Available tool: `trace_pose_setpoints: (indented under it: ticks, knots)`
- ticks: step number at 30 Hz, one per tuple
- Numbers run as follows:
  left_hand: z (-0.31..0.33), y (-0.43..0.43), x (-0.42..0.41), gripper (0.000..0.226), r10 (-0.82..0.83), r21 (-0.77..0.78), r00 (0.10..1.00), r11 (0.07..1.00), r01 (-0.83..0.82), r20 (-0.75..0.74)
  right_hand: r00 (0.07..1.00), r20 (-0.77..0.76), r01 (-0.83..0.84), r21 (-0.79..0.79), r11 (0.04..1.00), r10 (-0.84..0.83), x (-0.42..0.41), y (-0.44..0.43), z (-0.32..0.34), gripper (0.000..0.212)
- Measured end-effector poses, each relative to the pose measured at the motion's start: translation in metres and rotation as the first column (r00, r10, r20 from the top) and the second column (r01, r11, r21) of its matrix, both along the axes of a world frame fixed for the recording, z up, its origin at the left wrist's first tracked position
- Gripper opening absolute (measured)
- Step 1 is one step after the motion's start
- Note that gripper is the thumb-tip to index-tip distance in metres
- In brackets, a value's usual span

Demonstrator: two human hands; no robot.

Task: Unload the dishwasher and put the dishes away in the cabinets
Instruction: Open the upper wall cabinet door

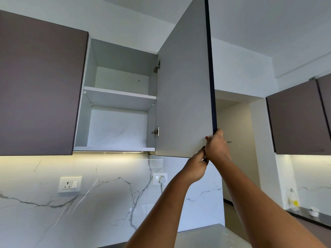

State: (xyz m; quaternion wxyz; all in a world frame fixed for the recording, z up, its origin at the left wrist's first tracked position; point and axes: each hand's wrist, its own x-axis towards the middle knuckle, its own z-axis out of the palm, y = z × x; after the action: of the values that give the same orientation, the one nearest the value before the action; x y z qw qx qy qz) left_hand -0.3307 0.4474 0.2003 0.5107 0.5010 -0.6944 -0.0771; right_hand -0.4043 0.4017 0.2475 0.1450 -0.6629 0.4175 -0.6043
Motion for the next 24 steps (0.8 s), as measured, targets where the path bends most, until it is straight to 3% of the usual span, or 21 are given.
trace_pose_setpoints:
  ticks: [15,24]
  knots:
    - [-0.012,-0.036,-0.021,0.055,0.024,0.03,0.994,0.999,-0.027,0.109,0.99,-0.131,0.051,0.043,0.998,-0.045,-0.03,-0.022,-0.021,0.015]
    - [-0.034,-0.068,-0.025,0.06,0.108,-0.125,0.978,0.988,-0.087,0.18,0.996,-0.068,0.06,0.004,0.998,-0.06,-0.03,-0.037,-0.037,0.023]
